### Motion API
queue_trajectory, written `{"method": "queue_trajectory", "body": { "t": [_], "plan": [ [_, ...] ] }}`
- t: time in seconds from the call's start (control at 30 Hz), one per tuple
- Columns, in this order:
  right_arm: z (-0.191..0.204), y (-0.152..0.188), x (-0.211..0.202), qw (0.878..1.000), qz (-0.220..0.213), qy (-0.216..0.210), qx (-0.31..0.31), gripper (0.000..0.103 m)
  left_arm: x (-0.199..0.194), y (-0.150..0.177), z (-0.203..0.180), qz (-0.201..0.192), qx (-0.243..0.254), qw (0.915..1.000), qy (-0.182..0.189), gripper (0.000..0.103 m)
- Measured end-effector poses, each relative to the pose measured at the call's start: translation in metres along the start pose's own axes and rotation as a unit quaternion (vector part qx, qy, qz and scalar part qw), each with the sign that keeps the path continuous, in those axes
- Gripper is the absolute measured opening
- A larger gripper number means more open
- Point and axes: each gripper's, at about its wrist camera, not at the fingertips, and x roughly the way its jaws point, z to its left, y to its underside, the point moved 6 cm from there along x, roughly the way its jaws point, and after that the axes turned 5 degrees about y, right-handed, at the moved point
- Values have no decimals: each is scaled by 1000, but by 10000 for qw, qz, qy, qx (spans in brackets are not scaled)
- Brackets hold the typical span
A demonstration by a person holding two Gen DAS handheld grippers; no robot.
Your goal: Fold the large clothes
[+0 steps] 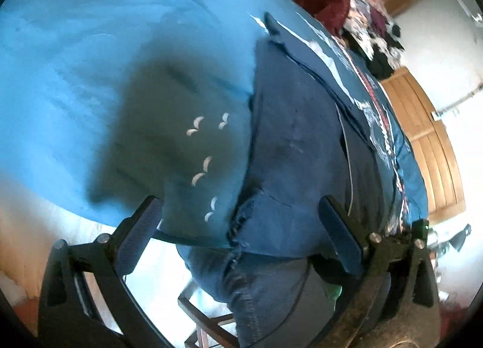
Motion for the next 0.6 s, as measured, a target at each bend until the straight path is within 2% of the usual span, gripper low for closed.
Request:
{"method": "queue_trajectory", "body": {
  "t": [0.1,0.2,0.53,0.57,0.6],
  "plan": [
    [3,-1,20,9998,194,48,-32,77,7,-2,1,216,205,9995,-46,101],
    [6,-7,30,9998,173,-39,15,77,11,4,11,447,250,9987,-69,101],
    [6,-6,50,9993,368,-105,18,78,21,10,7,577,713,9943,-543,99],
    [8,-4,50,9991,391,-141,-14,68,21,11,3,589,808,9935,-544,88],
    [11,-1,50,9989,423,-216,-33,59,19,12,-1,578,871,9933,-494,65]
  ]
}}
